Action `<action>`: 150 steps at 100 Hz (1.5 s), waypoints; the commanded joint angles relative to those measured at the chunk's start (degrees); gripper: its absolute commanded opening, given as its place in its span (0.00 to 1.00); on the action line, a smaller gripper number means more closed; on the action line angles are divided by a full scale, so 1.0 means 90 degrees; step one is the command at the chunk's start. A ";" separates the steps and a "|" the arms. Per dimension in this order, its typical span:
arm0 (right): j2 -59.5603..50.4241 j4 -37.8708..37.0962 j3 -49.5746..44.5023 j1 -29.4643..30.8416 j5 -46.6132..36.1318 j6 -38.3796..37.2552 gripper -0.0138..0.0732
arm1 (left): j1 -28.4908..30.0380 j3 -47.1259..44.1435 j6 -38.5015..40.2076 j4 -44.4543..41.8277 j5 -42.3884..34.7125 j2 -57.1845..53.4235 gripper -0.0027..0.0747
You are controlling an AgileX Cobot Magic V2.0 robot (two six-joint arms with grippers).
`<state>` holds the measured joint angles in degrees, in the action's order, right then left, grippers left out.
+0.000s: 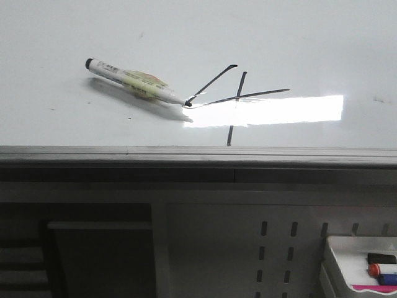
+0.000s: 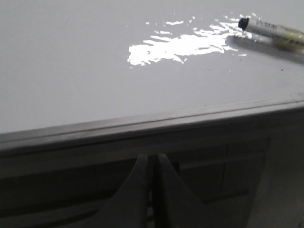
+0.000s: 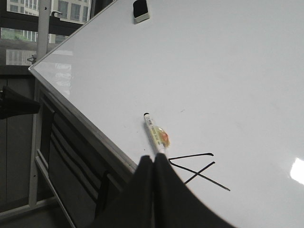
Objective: Write number 4 on whiteboard
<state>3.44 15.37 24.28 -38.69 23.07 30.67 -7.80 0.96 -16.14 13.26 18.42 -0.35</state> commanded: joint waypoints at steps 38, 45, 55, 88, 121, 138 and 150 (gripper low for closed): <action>0.0078 0.0000 0.0148 0.0045 -0.0472 0.0026 0.08 | 0.0012 -0.0353 0.0902 -0.0088 -0.0049 -0.0155 0.01; 0.0078 0.0000 0.0148 0.0045 -0.0472 0.0026 0.08 | 0.0012 -0.0353 0.0902 -0.0088 -0.0049 -0.0155 0.01; 0.0078 0.0000 0.0148 0.0045 -0.0472 0.0026 0.08 | 0.0012 -0.0353 0.0902 -0.0076 -0.0049 -0.0155 0.01; 0.0078 0.0000 0.0148 0.0045 -0.0472 0.0026 0.08 | 0.0012 -0.0353 0.0902 -0.0066 -0.0049 -0.0155 0.01; 0.0078 -0.0151 -0.0138 0.0103 -0.0510 0.0026 0.08 | 0.0012 -0.0353 0.0902 -0.0066 -0.0049 -0.0155 0.01; 0.0078 -0.0799 -0.1227 0.1113 -0.1677 -0.2060 0.08 | 0.0012 -0.0353 0.0902 -0.0066 -0.0049 -0.0155 0.01; 0.0078 -0.2067 -0.2170 0.2153 -0.2518 -0.3290 0.08 | 0.0012 -0.0353 0.0902 -0.0066 -0.0049 -0.0155 0.01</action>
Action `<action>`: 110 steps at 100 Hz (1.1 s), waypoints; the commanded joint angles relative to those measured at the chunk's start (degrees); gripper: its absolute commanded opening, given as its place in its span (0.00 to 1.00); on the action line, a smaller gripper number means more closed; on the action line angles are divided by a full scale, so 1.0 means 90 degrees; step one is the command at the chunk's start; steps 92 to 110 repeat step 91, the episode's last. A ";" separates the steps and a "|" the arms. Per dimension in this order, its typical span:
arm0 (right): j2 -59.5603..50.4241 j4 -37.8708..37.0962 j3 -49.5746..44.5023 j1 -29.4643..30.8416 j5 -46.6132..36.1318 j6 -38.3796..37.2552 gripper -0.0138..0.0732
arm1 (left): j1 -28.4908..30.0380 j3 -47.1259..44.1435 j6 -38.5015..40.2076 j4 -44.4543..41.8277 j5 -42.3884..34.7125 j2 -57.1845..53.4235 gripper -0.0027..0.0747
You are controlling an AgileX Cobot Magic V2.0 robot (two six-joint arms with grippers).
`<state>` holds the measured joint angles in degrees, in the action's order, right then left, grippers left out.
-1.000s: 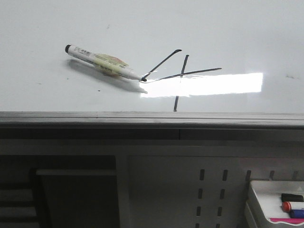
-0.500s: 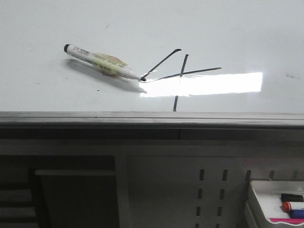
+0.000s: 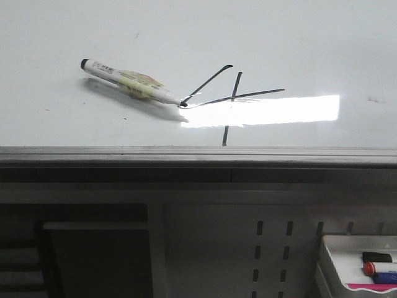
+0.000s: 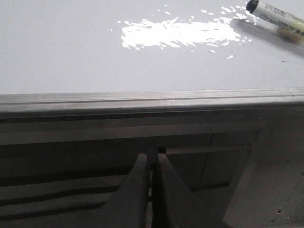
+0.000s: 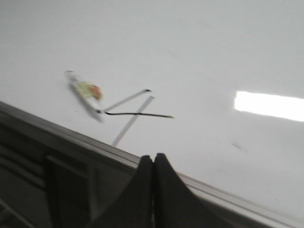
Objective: Write number 4 on whiteboard
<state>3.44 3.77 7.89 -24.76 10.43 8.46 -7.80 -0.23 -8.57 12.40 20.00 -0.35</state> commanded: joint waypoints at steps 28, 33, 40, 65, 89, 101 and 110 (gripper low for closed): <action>-0.0289 -0.0817 -0.1098 0.1710 0.0045 -0.0834 0.08 | 0.0012 -0.0221 0.0060 0.0030 -0.0225 -0.0155 0.01; -0.0462 -0.0817 -0.1098 0.1710 0.0436 -0.0834 0.08 | 0.0012 -0.0221 0.0060 0.0030 -0.0225 -0.0155 0.01; -0.0546 -0.0817 -0.1098 0.1710 0.0816 -0.0834 0.08 | 0.0012 -0.0221 0.0060 0.0030 -0.0225 -0.0155 0.01; -0.0545 -0.0817 -0.1098 0.1710 0.0844 -0.0834 0.08 | 0.0012 -0.0221 0.0060 0.0046 -0.0225 -0.0155 0.01; -0.0545 -0.0817 -0.1098 0.1710 0.0844 -0.0834 0.08 | 0.0012 -0.0221 0.0060 0.0046 -0.0225 -0.0155 0.01; -0.0545 -0.0817 -0.1098 0.1710 0.0844 -0.0834 0.08 | 0.0012 -0.0221 0.0060 0.0046 -0.0225 -0.0155 0.01; -0.0545 -0.0817 -0.1098 0.1710 0.0844 -0.0834 0.08 | 0.0012 -0.0221 0.0060 0.0046 -0.0225 -0.0155 0.01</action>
